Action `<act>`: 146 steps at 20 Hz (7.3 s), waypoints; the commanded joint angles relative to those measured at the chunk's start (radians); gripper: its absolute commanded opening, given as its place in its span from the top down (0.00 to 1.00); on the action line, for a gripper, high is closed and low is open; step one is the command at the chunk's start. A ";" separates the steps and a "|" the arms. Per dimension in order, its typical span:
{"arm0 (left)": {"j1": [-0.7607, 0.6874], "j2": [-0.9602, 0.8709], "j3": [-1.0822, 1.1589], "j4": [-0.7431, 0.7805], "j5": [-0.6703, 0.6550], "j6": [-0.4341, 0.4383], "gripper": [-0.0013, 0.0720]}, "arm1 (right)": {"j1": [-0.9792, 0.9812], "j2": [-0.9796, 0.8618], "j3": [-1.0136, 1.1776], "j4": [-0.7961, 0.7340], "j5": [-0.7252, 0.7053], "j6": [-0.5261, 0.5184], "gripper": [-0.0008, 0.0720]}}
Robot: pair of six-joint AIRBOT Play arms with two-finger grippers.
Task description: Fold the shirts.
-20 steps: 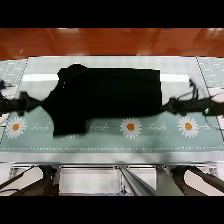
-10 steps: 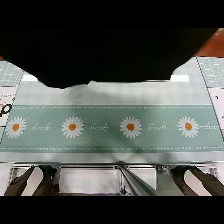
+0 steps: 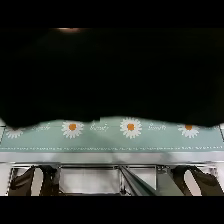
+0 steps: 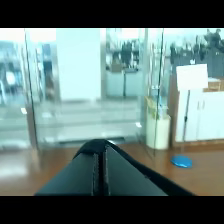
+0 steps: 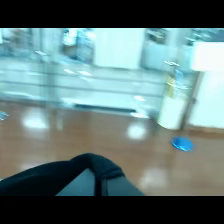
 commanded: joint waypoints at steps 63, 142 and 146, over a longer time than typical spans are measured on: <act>0.058 -0.697 -0.696 0.114 -0.334 -0.108 0.29 | -0.233 -0.595 -1.018 0.188 -0.082 -0.027 0.42; -0.268 -1.427 -0.007 -0.073 -0.186 -0.167 0.94 | -0.057 -1.088 -0.640 0.476 -0.305 -0.173 0.95; -0.270 -1.473 0.018 -0.074 -0.175 -0.167 0.94 | -0.057 -1.139 -0.631 0.499 -0.321 -0.175 0.95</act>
